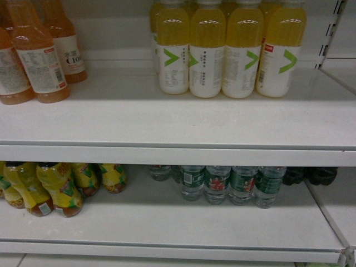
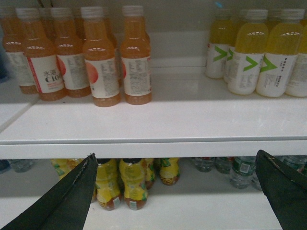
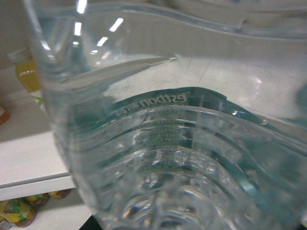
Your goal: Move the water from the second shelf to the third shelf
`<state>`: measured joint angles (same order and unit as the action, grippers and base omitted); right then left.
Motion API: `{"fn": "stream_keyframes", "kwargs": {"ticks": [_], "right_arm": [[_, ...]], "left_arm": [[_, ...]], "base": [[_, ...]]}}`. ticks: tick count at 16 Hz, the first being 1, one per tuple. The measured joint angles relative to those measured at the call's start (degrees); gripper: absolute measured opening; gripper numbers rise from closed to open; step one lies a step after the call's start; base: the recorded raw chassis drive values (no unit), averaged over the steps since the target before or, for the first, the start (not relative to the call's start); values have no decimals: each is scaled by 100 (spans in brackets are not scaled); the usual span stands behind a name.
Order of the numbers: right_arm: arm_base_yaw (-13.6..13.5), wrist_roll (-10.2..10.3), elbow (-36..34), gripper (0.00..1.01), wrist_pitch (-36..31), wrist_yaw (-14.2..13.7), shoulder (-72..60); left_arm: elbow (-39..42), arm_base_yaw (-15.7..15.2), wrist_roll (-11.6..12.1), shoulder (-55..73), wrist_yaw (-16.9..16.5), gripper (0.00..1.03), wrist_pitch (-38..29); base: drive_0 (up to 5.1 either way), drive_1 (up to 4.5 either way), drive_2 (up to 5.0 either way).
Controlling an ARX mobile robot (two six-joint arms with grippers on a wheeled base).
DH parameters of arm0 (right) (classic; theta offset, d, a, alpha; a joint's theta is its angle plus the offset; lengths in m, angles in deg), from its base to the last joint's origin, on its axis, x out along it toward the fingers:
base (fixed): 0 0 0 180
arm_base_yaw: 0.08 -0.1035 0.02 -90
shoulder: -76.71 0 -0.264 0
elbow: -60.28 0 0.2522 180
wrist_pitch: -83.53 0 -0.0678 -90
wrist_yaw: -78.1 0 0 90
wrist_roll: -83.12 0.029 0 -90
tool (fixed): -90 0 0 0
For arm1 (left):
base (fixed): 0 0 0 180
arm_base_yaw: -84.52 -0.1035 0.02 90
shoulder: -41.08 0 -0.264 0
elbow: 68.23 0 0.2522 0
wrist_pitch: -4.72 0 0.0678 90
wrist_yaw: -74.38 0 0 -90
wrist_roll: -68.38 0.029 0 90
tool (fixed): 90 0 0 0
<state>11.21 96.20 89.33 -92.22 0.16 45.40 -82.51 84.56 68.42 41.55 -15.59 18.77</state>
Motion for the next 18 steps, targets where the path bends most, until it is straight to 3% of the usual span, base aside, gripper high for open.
{"fn": "stream_keyframes", "kwargs": {"ticks": [18], "right_arm": [[-2, 0, 0, 40, 4, 4, 0]], "left_arm": [[0, 0, 0, 0, 0, 98, -13]], "base": [[-488, 136, 341]]}}
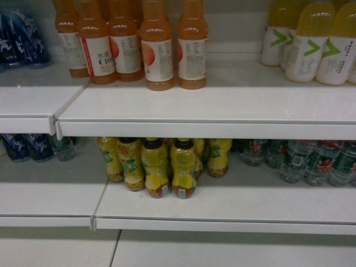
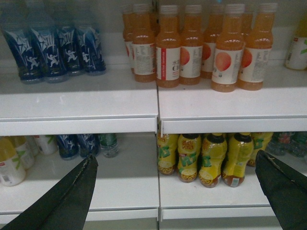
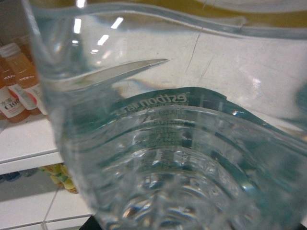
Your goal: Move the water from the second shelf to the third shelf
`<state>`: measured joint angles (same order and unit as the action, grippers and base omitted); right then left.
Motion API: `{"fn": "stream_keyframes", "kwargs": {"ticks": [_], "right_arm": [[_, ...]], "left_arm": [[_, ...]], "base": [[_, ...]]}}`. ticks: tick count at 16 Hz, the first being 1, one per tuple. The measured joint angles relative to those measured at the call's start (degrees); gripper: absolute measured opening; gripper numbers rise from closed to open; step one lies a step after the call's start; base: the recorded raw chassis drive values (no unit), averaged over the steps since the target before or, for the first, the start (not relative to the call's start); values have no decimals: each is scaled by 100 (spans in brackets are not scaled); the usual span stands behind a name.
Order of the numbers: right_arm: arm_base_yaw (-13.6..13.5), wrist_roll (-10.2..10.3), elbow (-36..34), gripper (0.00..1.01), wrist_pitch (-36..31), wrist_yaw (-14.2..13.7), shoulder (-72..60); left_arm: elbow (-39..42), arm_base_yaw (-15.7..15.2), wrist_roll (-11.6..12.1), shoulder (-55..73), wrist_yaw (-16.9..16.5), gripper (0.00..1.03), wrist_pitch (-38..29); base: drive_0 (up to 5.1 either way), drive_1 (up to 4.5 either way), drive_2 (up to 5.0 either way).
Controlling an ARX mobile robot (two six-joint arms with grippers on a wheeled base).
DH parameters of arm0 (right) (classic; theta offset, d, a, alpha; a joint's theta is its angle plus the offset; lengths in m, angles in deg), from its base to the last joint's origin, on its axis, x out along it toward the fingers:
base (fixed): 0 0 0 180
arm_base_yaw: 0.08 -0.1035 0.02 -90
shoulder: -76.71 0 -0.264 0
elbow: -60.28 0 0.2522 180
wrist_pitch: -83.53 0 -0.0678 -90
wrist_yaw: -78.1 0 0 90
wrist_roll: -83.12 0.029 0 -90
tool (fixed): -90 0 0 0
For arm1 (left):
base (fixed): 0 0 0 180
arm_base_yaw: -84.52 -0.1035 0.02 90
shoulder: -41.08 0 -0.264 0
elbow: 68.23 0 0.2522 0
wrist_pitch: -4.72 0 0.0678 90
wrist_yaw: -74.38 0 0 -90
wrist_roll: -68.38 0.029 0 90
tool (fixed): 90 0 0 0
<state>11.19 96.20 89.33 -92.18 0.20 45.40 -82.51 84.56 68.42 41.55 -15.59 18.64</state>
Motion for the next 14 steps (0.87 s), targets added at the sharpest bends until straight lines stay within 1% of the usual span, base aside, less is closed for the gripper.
{"fn": "stream_keyframes", "kwargs": {"ticks": [14], "right_arm": [[0, 0, -2, 40, 0, 2, 17]], "left_arm": [[0, 0, 0, 0, -2, 98, 7]], "base": [[-501, 231, 245]]}}
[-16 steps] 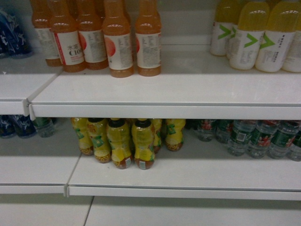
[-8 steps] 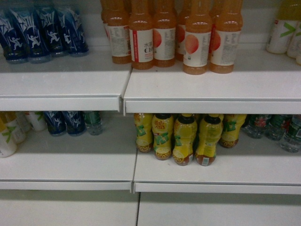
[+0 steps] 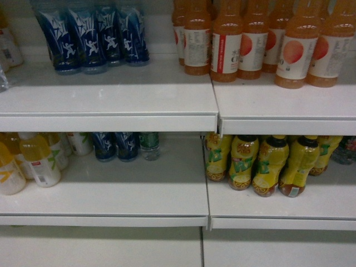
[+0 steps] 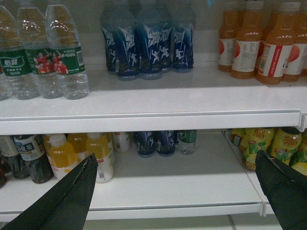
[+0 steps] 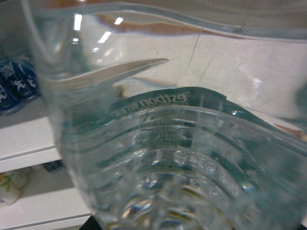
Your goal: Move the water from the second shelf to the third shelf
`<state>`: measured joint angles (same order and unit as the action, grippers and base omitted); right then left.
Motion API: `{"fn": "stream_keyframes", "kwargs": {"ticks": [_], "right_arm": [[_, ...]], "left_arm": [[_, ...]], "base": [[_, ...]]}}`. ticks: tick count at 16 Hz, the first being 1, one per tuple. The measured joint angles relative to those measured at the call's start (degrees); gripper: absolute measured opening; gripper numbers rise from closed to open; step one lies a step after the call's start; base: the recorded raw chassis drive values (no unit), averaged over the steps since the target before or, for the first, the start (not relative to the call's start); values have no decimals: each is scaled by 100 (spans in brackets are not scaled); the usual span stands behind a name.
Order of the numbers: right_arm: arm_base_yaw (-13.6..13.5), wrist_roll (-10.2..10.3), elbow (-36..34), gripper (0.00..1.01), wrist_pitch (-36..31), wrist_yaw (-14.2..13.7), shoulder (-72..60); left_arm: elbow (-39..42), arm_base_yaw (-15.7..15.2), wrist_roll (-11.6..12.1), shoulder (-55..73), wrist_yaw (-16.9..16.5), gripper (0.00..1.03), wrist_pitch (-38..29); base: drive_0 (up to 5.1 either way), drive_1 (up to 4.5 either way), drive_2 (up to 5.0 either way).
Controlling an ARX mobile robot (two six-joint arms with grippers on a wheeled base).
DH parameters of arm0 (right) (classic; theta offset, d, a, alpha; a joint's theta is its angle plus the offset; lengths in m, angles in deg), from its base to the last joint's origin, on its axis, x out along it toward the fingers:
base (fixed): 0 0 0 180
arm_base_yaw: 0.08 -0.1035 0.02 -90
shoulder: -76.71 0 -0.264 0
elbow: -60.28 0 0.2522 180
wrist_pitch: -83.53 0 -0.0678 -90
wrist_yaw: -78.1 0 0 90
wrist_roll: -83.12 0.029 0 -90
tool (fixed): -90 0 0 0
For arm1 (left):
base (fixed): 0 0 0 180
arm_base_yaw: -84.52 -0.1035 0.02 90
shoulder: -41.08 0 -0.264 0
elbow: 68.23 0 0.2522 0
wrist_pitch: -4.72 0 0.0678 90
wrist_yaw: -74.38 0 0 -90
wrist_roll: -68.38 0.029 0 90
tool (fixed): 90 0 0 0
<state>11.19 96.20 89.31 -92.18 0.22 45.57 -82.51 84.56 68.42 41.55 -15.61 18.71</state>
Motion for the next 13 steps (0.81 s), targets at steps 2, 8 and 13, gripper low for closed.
{"fn": "stream_keyframes", "kwargs": {"ticks": [2, 8, 13], "right_arm": [[0, 0, 2, 40, -17, 4, 11], [0, 0, 0, 40, -2, 11, 13], [0, 0, 0, 40, 2, 7, 11]], "left_arm": [[0, 0, 0, 0, -2, 98, 4], [0, 0, 0, 0, 0, 98, -17], [0, 2, 0, 2, -2, 98, -9]], "base": [[-492, 249, 249], [-503, 238, 238], [-502, 238, 238]]}}
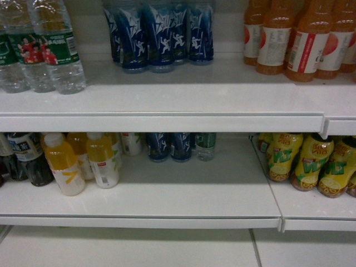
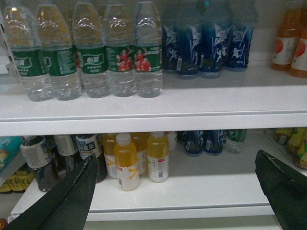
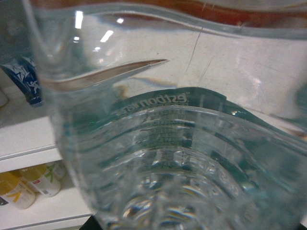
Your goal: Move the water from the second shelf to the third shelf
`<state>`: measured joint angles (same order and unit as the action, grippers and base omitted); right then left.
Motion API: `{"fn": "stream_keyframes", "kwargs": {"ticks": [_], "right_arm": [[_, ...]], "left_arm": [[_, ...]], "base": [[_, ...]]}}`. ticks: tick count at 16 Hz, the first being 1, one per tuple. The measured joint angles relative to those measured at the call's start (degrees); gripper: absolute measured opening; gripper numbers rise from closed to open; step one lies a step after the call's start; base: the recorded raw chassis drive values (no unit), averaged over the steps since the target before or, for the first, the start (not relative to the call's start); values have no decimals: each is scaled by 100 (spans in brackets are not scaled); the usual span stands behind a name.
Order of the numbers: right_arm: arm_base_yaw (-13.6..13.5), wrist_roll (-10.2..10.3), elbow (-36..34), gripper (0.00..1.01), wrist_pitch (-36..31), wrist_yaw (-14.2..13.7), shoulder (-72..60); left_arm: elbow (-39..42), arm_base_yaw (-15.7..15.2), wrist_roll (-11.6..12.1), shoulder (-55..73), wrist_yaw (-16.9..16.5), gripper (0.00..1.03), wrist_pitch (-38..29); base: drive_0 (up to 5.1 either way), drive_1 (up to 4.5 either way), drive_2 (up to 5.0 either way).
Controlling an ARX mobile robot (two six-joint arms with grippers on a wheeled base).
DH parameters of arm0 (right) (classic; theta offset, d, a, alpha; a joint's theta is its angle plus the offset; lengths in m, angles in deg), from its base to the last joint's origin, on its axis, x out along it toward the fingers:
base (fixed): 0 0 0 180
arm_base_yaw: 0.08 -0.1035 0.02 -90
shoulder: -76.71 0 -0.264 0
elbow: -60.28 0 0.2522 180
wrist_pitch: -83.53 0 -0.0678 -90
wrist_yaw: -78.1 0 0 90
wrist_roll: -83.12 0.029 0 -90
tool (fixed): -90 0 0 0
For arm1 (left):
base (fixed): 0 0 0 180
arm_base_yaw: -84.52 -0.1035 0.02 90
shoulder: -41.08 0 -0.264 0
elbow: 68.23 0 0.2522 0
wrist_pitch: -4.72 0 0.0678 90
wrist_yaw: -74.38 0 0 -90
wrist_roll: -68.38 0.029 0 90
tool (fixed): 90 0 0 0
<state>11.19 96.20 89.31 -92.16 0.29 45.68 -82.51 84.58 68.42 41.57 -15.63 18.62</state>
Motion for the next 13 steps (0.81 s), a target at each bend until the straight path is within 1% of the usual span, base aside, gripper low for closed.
{"fn": "stream_keyframes", "kwargs": {"ticks": [13], "right_arm": [[0, 0, 0, 40, -4, 13, 0]], "left_arm": [[0, -2, 0, 0, 2, 98, 9]], "base": [[-497, 244, 244]]}}
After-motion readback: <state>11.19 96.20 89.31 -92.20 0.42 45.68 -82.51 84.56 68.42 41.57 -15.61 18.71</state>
